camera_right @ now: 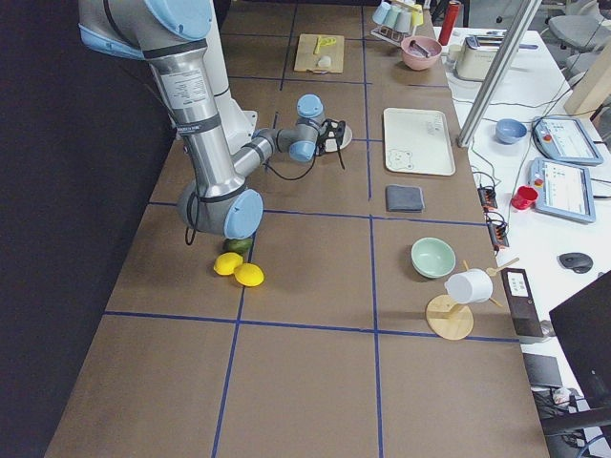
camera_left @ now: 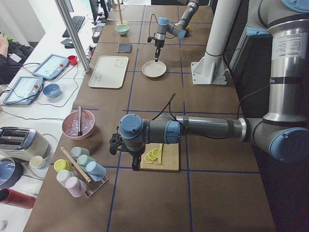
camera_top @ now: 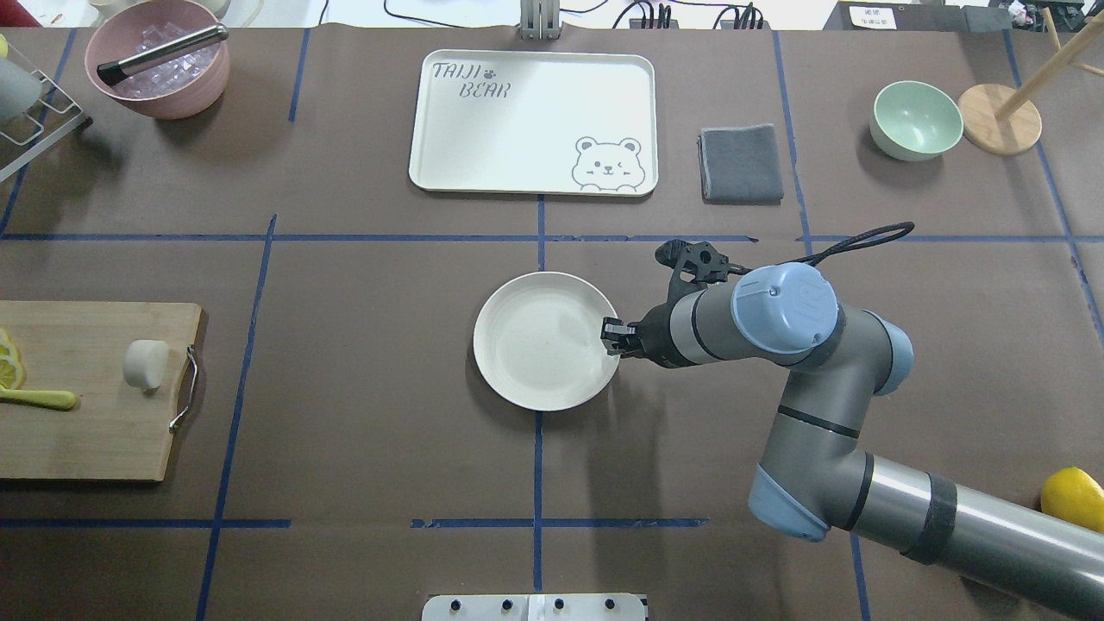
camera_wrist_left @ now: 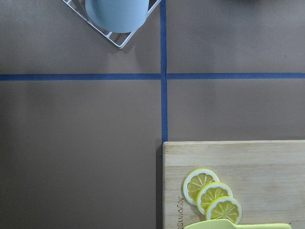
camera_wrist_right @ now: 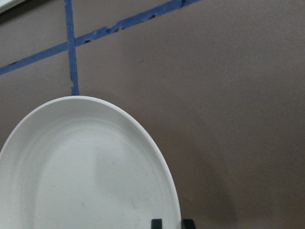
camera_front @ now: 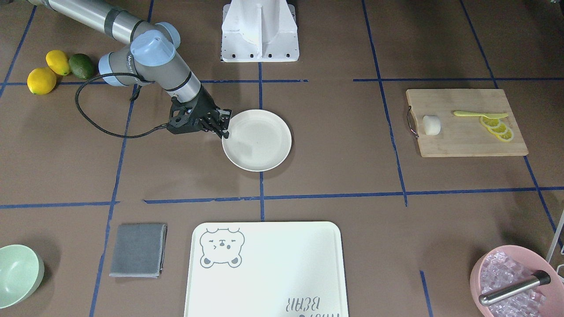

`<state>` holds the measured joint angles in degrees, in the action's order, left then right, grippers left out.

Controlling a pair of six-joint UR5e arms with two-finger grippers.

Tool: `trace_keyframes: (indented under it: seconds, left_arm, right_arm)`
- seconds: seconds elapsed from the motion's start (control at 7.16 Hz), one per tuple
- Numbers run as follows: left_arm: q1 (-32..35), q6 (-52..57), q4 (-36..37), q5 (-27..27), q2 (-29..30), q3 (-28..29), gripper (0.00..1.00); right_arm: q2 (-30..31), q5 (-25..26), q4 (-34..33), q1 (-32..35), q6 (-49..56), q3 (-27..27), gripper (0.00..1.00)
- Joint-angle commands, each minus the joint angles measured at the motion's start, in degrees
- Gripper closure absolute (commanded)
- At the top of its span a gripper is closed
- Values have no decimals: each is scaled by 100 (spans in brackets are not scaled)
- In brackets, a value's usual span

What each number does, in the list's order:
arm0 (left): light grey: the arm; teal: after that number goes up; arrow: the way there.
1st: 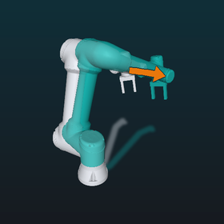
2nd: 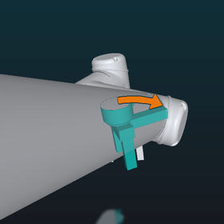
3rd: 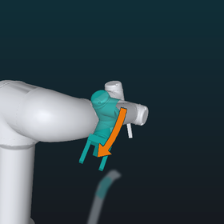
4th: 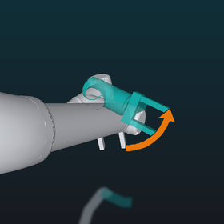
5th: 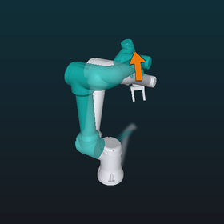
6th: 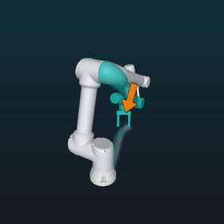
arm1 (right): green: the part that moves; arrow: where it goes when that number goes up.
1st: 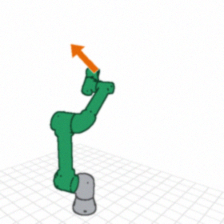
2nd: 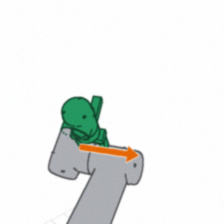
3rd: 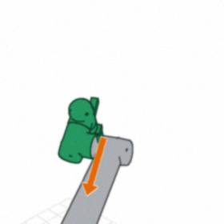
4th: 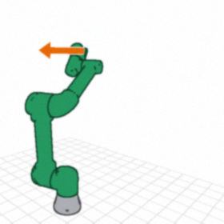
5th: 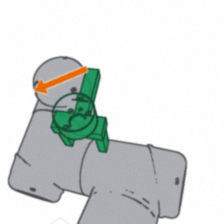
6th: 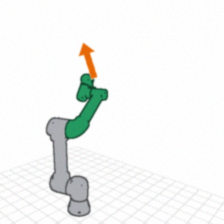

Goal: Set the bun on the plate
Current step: 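Carry the plate to the table centre and lower it down, then open the right gripper and withdraw it away from the plate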

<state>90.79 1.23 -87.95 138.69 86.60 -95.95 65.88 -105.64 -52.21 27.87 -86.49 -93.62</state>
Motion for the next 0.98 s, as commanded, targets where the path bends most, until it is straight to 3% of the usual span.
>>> trace_keyframes:
  seconds: [0.0, 0.14, 0.28, 0.42, 0.56, 0.7, 0.84]
  left_arm:
    - [0, 9, -11, -26, 6, -20, 0]
    - [0, 9, -133, -26, 15, -64, 0]
    - [-44, -261, -300, -35, 50, -351, 0]
    - [-453, -1082, -301, -52, 16, -990, 0]
    - [-1005, -1943, -301, -218, -20, -1553, 0]
    - [-1594, -2856, -354, -246, -29, -1846, 0]
    - [-1861, -3370, -876, -411, -124, -1875, 0]
  right_arm:
    - [4, 0, 0, 7, 0, -103, 0]
    - [4, 9, -52, 42, 0, -234, 0]
    - [-14, -26, -653, 130, 9, -592, 0]
    - [-66, -253, -1547, 348, 96, -1014, 0]
    - [-66, -472, -2034, 620, 480, -1296, 0]
    - [-14, -814, -2300, 1049, 1180, -1334, 0]
    - [4, -1018, -2799, 1462, 1804, -1334, 0]
